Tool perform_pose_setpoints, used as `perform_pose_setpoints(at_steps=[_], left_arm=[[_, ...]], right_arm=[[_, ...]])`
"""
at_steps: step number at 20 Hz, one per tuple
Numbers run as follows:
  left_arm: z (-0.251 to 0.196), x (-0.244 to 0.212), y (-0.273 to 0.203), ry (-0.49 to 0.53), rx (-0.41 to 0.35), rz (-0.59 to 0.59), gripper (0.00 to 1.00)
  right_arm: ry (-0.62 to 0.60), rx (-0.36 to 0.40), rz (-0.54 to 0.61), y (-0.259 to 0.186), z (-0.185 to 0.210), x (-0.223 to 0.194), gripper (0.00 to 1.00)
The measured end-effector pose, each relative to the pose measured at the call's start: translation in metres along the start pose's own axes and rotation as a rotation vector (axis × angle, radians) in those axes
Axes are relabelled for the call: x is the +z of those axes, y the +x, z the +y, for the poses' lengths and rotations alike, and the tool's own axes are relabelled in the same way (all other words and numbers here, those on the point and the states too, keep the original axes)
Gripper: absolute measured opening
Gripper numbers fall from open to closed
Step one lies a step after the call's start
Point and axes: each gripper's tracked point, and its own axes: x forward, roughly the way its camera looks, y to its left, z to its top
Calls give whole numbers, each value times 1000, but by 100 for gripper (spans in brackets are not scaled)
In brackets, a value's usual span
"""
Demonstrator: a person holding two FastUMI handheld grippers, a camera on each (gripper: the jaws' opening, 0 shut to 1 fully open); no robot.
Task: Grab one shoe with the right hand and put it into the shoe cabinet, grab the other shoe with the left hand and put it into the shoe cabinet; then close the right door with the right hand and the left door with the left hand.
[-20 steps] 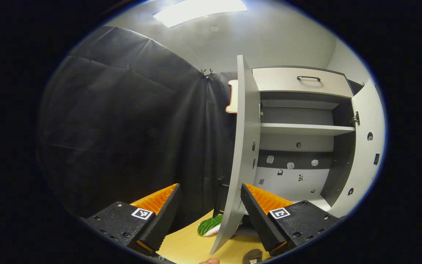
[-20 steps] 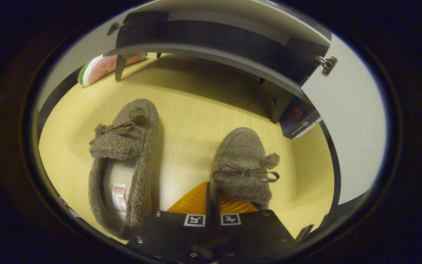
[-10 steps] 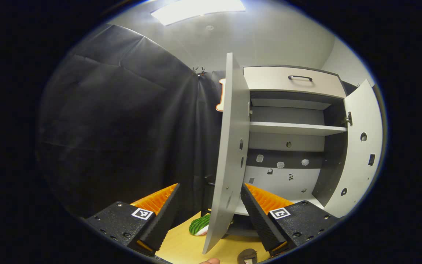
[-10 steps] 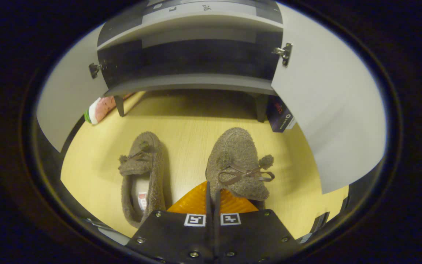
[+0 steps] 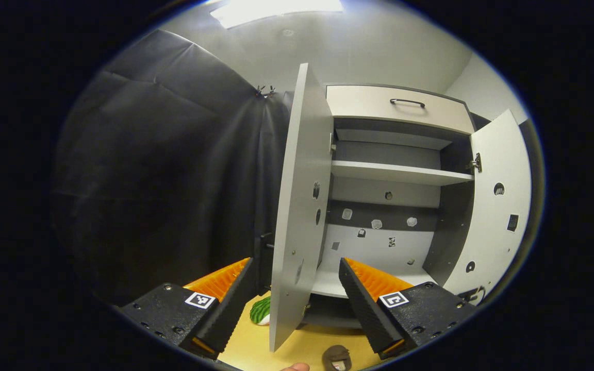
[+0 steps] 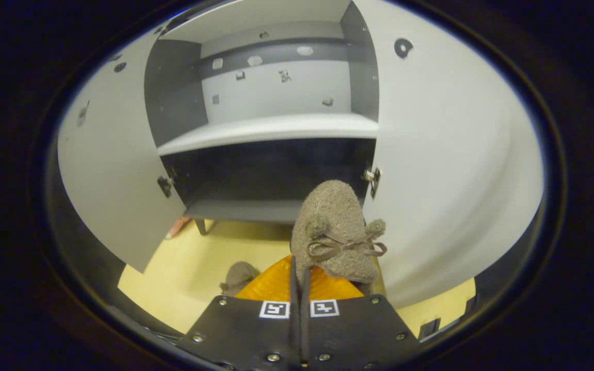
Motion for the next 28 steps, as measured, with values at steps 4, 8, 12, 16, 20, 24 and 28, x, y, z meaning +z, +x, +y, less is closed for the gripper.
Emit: perform_pose_setpoints(at_steps=[4, 8, 12, 16, 20, 24, 28], left_arm=[[3, -1, 0, 8, 9, 0, 100], [10, -2, -1, 4, 32, 4, 100], [18, -6, 0, 6, 49, 11, 100], [27, -12, 1, 3, 79, 26, 100], [50, -12, -4, 9, 140, 24, 100], [70, -15, -9, 19, 203, 33, 100], [84, -15, -13, 21, 248, 42, 99]], right_arm=[[-12, 53, -153, -20, 18, 81, 0], [-71, 76, -269, -12, 29, 156, 0], [-94, 65, -353, 16, 38, 220, 1], [-97, 31, -379, 60, 41, 271, 1], [-56, -33, -333, 124, 24, 286, 0], [-32, -67, -243, 173, 12, 272, 0], [1, -73, -218, 197, 12, 268, 1]])
